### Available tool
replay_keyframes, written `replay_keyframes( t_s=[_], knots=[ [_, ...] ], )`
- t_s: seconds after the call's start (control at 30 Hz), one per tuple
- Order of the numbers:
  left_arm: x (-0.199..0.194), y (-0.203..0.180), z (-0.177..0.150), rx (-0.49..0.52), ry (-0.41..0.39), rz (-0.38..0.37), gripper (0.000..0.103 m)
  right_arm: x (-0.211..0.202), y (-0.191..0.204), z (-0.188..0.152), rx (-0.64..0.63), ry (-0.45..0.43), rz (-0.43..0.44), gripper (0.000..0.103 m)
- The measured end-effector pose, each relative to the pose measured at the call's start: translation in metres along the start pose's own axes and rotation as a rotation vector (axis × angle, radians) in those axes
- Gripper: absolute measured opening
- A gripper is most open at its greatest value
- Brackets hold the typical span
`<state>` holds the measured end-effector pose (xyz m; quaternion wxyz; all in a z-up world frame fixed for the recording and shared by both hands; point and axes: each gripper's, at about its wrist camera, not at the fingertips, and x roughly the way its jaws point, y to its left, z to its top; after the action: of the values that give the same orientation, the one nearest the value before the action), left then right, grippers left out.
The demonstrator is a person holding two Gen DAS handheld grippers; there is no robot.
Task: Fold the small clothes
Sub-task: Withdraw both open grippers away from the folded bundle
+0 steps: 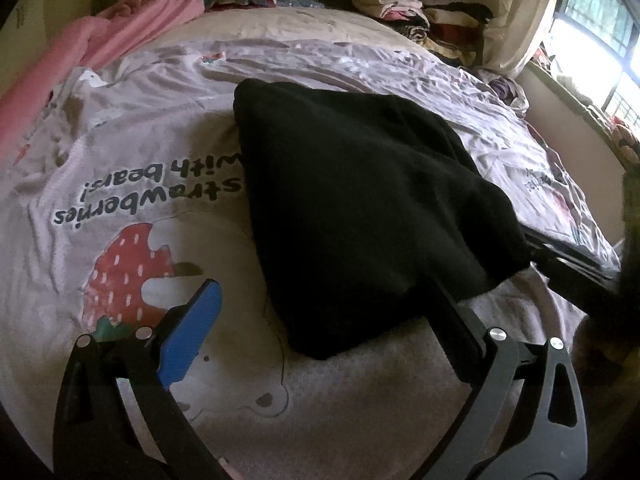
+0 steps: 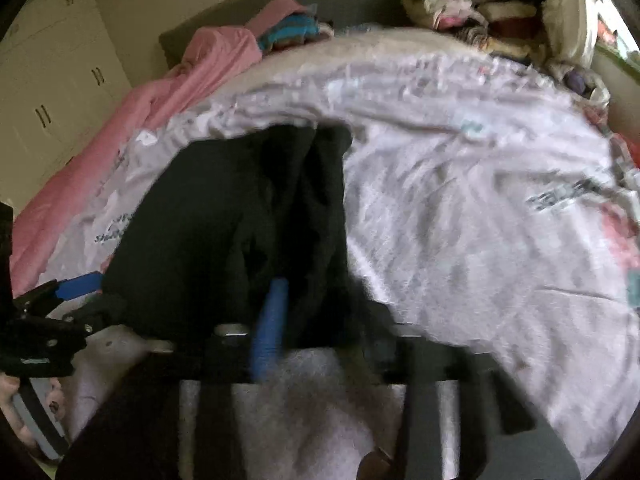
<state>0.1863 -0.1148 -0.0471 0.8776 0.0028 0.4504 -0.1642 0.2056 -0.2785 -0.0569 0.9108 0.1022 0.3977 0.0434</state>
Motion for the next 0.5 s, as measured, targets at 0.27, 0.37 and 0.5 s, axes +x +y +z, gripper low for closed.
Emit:
replay_keyframes(
  t_s=[0.27, 0.37, 0.5],
  knots=[
    [-0.033, -0.005, -0.007, 0.021, -0.063, -0.001, 0.093, -0.077, 0.022, -0.014, -0.087, -0.184, -0.043, 0.086],
    [-0.049, -0.006, -0.011, 0.031, -0.092, 0.0, 0.093, -0.096, 0.031, -0.022, -0.113, -0.234, -0.059, 0.092],
    [-0.065, -0.005, -0.02, 0.043, -0.121, 0.008, 0.093, -0.119, 0.042, -0.035, -0.144, -0.286, -0.079, 0.096]
  ],
)
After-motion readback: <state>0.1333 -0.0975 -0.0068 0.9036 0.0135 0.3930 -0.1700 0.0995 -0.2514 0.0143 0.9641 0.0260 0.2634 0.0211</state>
